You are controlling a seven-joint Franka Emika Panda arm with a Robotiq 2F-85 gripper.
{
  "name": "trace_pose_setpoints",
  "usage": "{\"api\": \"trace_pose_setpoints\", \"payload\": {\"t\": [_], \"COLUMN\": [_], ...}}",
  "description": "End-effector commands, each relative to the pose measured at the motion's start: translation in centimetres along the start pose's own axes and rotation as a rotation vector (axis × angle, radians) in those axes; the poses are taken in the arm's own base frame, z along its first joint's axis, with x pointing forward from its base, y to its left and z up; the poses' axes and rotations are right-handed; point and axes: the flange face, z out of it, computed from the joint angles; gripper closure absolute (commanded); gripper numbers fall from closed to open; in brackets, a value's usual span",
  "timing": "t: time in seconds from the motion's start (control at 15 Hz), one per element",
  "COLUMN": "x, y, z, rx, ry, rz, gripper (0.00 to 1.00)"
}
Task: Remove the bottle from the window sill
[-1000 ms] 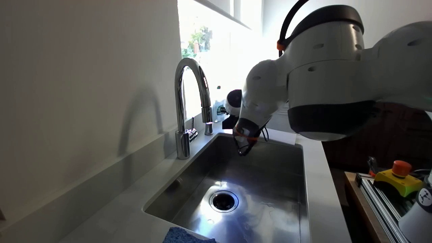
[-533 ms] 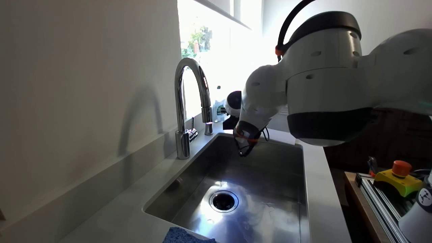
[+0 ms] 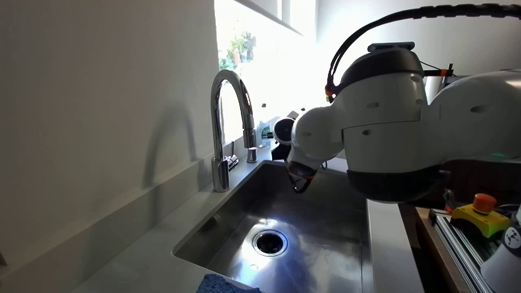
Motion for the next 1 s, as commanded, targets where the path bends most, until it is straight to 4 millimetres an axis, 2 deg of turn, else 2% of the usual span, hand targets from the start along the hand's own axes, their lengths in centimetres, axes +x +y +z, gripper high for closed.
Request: {"api": "trace_pose_setpoints", "payload": {"t": [0.0, 0.13, 0.33, 0.73, 0.8, 0.93], "x": [2.9, 4.5, 5.4, 3.8, 4.2, 3.7], "y": [1.4, 1.9, 1.6, 0.3, 0.8, 0.6], "z": [-1.5, -1.9, -1.9, -1.1, -1.3, -1.3], "rx": [-0.004, -0.015, -0.025, -0.023, -0.017, -0.014], "ry": [0.073, 0.097, 0.102, 0.068, 0.078, 0.070], "rz": [-0.016, -0.024, -0.041, -0.079, -0.080, -0.087], "gripper": [0.70, 0.70, 0.70, 0.70, 0.45, 0.45]}}
